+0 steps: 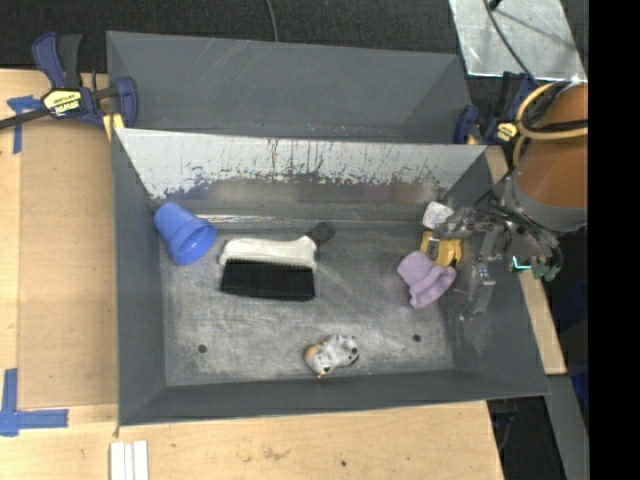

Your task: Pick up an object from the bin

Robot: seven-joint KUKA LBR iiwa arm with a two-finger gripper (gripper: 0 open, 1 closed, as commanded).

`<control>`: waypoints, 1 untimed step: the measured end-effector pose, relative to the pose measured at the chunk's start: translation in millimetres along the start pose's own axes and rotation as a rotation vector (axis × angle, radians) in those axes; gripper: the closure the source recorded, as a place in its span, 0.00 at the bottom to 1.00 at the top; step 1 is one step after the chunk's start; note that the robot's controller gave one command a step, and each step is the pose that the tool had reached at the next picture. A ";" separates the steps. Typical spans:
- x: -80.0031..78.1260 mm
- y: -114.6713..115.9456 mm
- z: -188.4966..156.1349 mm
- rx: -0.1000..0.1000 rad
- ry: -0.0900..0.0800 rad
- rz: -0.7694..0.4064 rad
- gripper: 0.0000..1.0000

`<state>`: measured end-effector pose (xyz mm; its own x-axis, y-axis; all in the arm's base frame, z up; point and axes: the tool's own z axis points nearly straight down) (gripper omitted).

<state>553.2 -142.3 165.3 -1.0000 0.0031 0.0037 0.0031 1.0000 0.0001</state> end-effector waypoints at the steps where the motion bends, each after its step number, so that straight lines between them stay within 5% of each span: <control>1: -1.2 0.5 -3.7 0.001 -0.006 -0.002 0.00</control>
Offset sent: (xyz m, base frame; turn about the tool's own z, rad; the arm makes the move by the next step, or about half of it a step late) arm 0.0107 0.0026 -0.0953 -0.3584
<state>554.4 -141.8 169.1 -1.0000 0.0009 -0.0022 0.0010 1.0000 -0.0009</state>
